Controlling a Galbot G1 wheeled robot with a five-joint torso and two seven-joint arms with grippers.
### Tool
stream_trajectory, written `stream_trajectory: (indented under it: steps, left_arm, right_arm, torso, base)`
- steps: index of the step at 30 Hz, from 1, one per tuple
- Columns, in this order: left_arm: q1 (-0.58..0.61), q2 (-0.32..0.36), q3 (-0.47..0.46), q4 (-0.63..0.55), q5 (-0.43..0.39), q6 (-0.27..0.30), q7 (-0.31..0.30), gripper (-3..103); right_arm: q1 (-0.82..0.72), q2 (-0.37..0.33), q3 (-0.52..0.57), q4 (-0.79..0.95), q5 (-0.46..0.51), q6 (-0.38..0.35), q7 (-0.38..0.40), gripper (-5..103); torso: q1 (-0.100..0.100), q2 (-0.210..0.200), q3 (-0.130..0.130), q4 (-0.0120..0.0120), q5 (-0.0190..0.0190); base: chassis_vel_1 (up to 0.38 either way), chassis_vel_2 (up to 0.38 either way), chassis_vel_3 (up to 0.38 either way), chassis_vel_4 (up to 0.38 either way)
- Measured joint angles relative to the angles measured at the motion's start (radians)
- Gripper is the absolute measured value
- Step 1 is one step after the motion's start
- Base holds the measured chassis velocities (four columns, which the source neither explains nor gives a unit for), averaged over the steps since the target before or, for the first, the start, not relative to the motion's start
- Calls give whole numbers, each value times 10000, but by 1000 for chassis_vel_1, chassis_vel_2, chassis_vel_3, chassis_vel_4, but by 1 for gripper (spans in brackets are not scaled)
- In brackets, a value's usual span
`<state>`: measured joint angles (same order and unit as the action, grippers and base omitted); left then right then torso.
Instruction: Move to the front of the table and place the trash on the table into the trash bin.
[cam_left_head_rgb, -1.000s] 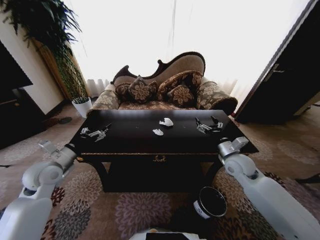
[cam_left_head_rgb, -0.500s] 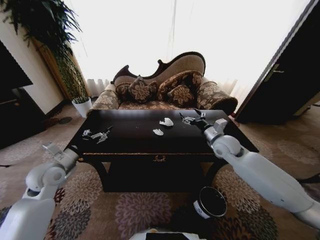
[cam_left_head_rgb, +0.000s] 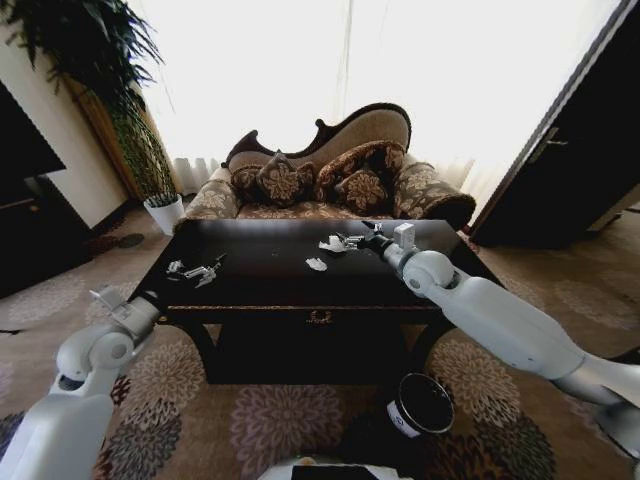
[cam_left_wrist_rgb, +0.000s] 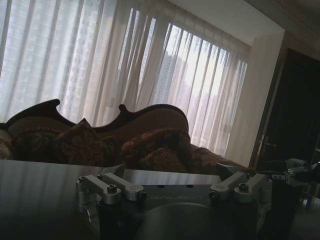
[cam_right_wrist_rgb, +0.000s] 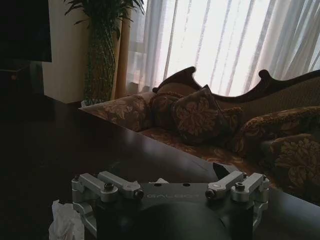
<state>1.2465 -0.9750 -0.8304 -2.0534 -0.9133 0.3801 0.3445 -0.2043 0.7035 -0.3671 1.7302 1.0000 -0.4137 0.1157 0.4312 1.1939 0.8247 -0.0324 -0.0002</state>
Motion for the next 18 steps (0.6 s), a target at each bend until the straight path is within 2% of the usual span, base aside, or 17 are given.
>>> stream_trajectory:
  steps: [2, 6, 9, 18]
  left_arm:
    - [-13, -23, 29, 30, 42, -19, 46, 100]
    - [-17, -59, 47, 58, 78, -44, 71, 100]
    - [-5, -77, -26, 102, 87, -87, 88, 100]
    - [84, -23, -203, 190, 64, -169, 140, 100]
  right_arm:
    - [199, 184, -83, -180, 49, -375, -232, 100]
    - [394, 478, -273, -473, 49, -575, -305, 100]
    - [681, 1038, -597, -1025, 26, -974, -329, 100]
    - [973, 1598, -778, -2258, -369, -1092, -749, 100]
  torso:
    - [0, 0, -1, 0, -1]
    - [-1, 0, -1, 1, 0]
    - [0, 0, 0, 2, 1]
    - [0, -1, -1, 1, 0]
  base:
    - [0, 0, 0, 0]
    - [0, 0, 0, 0]
    - [0, 0, 0, 0]
    - [0, 0, 0, 0]
